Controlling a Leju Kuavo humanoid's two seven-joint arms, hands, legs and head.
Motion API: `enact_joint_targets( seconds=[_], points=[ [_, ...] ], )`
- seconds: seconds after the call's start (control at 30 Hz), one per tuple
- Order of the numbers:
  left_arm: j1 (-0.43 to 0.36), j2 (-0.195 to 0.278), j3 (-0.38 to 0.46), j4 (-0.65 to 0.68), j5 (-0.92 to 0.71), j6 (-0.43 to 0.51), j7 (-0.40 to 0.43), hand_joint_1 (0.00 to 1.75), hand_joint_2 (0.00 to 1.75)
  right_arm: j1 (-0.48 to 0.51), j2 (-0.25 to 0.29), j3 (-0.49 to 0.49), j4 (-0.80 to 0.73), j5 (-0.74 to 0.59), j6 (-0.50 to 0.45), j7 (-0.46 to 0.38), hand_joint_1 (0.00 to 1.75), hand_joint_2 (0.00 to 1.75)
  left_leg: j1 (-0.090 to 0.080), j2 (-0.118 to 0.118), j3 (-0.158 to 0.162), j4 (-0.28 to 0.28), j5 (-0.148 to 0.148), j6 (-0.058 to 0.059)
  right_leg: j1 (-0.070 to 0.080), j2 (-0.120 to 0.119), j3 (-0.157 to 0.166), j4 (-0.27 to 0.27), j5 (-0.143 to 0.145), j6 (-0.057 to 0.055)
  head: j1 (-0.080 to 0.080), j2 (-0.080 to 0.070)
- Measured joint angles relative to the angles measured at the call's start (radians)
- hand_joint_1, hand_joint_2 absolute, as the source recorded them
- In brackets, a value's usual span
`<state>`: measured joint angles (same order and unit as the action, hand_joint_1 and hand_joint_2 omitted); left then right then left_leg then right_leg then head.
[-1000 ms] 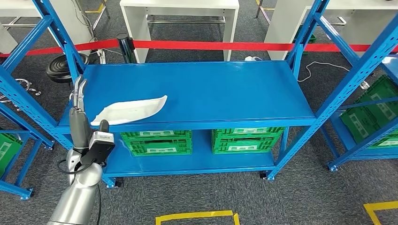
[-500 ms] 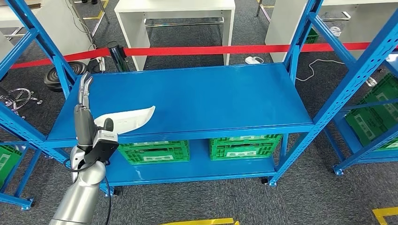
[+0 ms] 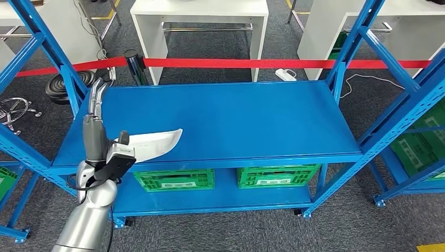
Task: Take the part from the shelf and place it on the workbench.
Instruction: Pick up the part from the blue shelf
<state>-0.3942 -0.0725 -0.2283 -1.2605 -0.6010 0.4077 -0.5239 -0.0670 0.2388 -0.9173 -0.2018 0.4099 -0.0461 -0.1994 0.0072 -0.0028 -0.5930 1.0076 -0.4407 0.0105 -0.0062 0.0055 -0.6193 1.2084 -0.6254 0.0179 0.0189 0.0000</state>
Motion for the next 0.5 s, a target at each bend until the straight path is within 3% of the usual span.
enact_joint_targets(
  seconds=[0.03,0.07,0.1,0.13,0.17,0.23,0.37,0.5],
  points=[
    [-0.001,0.000,-0.004,0.004,-0.014,0.000,0.000,0.00,0.44,0.000,0.000,0.000,0.000,0.000,-0.001,-0.007,0.00,0.00,0.000,0.000,0.002,0.000,-0.004,0.001,-0.002,0.000,-0.043,0.060,-0.015,0.004,0.000,0.000],
    [-0.003,0.000,-0.008,0.010,-0.024,-0.002,0.000,0.00,0.87,0.001,0.000,-0.001,0.000,0.000,-0.001,-0.015,0.00,0.00,0.001,0.000,0.006,0.001,-0.009,0.000,-0.004,0.000,-0.073,0.091,-0.009,0.007,0.000,0.000],
    [-0.006,0.001,-0.010,0.017,-0.029,-0.006,0.000,0.00,1.31,0.002,0.000,-0.001,0.000,0.000,0.000,-0.022,0.00,0.00,0.001,-0.001,0.010,0.002,-0.014,-0.002,-0.006,-0.001,-0.084,0.082,0.018,0.008,0.000,0.000],
    [-0.011,0.002,-0.011,0.026,-0.029,-0.013,0.000,0.00,1.75,0.002,0.000,-0.001,0.000,0.000,0.001,-0.028,0.00,0.00,0.003,-0.001,0.016,0.004,-0.020,-0.005,-0.008,-0.001,-0.073,0.034,0.061,0.009,0.000,0.000],
    [-0.016,0.004,-0.012,0.037,-0.024,-0.022,0.000,0.00,1.75,0.002,0.000,-0.002,0.000,0.000,0.002,-0.031,0.00,0.00,0.004,-0.002,0.021,0.007,-0.026,-0.009,-0.011,-0.002,-0.049,-0.038,0.109,0.010,0.000,0.000],
    [-0.031,0.010,-0.012,0.063,-0.012,-0.044,0.000,0.00,1.75,0.002,0.000,-0.003,0.000,0.000,0.004,-0.032,0.00,0.00,0.003,-0.003,0.028,0.014,-0.039,-0.021,-0.010,-0.003,-0.006,-0.148,0.163,0.002,0.000,0.000],
    [-0.049,0.030,-0.010,0.115,-0.032,-0.068,0.024,0.00,1.75,0.001,0.002,-0.005,0.001,0.003,0.004,-0.027,0.00,0.00,-0.003,-0.003,0.033,0.011,-0.047,-0.012,-0.009,0.001,0.007,-0.175,0.168,-0.015,0.000,0.000],
    [-0.048,0.045,-0.010,0.160,-0.118,-0.080,0.107,0.00,1.75,0.001,0.003,-0.005,0.001,0.009,-0.001,-0.008,0.00,0.00,-0.003,-0.002,0.042,-0.003,-0.044,-0.023,-0.007,0.003,0.009,-0.175,0.165,-0.025,-0.001,0.000]
  ],
)
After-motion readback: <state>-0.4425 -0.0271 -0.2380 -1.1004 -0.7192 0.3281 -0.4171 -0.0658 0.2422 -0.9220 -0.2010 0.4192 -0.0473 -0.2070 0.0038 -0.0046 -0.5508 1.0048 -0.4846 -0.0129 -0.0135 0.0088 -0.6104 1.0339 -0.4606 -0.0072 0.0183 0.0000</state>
